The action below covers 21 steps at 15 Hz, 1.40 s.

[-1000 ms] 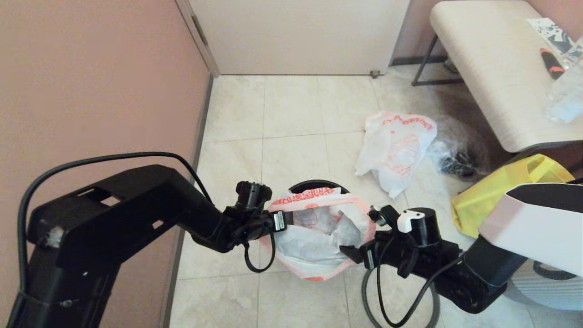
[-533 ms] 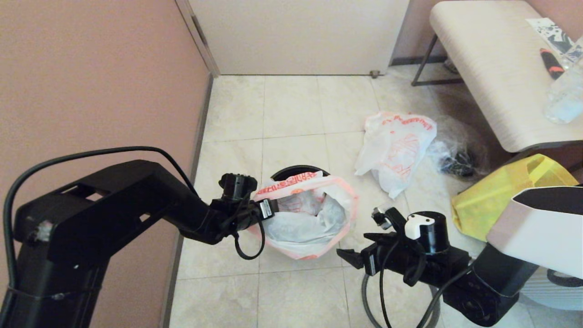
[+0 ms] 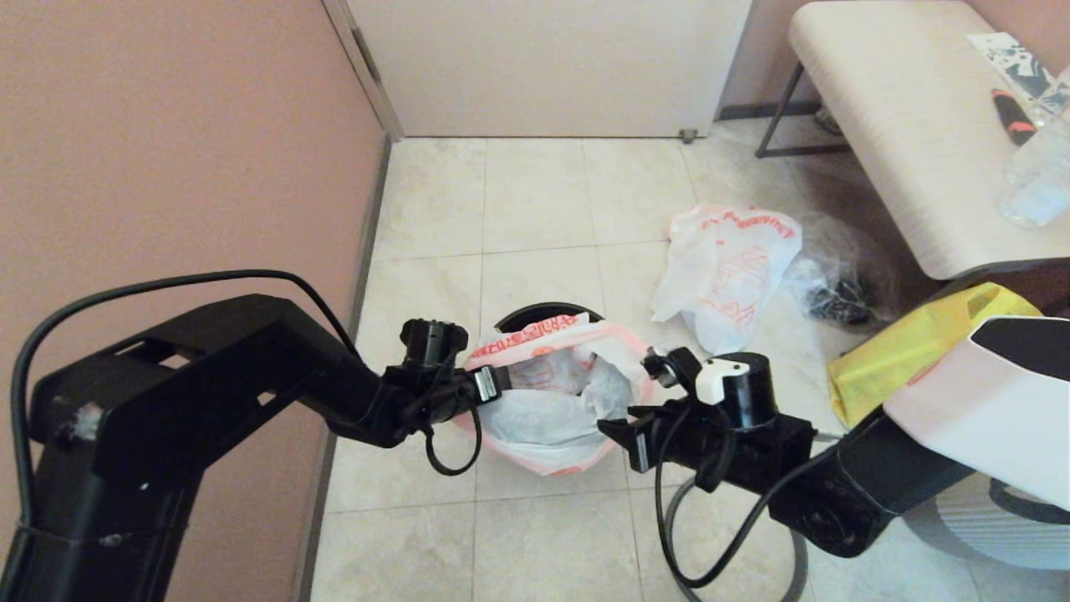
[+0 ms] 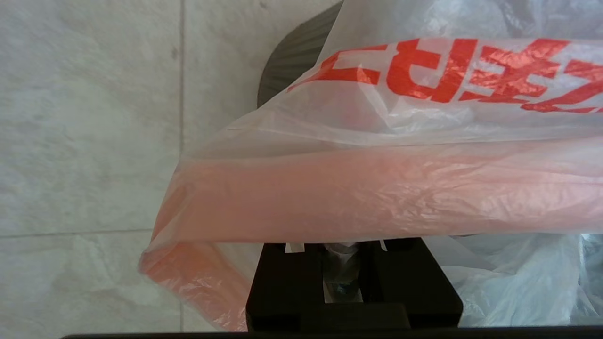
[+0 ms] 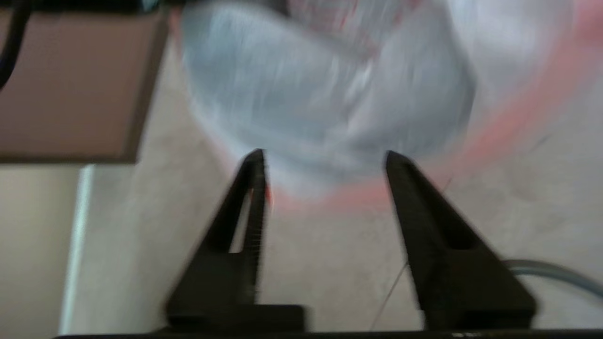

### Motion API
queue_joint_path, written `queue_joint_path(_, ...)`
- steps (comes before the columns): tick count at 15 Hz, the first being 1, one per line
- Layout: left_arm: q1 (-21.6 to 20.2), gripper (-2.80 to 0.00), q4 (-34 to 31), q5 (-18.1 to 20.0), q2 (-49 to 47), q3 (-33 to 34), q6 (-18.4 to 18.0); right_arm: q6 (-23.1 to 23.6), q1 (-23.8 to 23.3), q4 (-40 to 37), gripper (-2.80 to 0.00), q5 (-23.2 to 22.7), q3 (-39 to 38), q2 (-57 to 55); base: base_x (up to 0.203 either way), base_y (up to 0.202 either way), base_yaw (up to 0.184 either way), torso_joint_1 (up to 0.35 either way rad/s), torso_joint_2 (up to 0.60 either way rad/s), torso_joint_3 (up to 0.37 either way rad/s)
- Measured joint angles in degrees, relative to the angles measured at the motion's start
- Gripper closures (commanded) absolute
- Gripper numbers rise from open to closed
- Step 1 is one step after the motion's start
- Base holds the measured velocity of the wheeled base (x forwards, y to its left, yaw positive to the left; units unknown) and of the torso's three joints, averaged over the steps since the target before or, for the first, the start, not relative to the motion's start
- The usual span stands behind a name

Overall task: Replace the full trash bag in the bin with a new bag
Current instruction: Put the new garbage bag on the trash can

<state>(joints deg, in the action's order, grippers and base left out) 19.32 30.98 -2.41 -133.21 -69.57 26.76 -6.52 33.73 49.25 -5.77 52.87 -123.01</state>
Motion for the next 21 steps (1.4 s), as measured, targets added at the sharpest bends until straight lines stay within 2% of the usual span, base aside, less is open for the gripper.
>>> queue_joint_path(4,-0.5,0.0,0.2,2.0,-0.5,0.3,0.0,2.6,1.9,-15.4,0.0,8.5,13.6,-2.7,0.0,0.0,0.0,0.0,0.0,0.0)
queue_joint_path(7,-0.8,0.0,0.2,2.4,-0.6,0.3,0.0,6.0,0.7,-23.5,0.0,13.8,17.0,-4.4,0.0,0.0,0.0,0.0,0.0,0.0)
queue_joint_path(11,-0.9,0.0,0.1,2.4,-0.7,0.2,0.0,9.1,-1.8,-25.1,0.0,14.5,17.9,-5.2,0.0,0.0,0.0,0.0,0.0,0.0)
queue_joint_path(17,-0.7,0.0,0.0,2.4,-0.7,0.4,-0.1,9.2,-2.3,-26.2,0.0,14.5,19.2,-8.4,0.0,0.0,0.0,0.0,0.0,0.0)
queue_joint_path(21,0.1,0.0,0.0,2.9,-0.7,1.1,-0.4,8.2,-2.4,-26.2,0.0,14.5,24.2,-13.4,0.0,0.0,0.0,0.0,0.0,0.0)
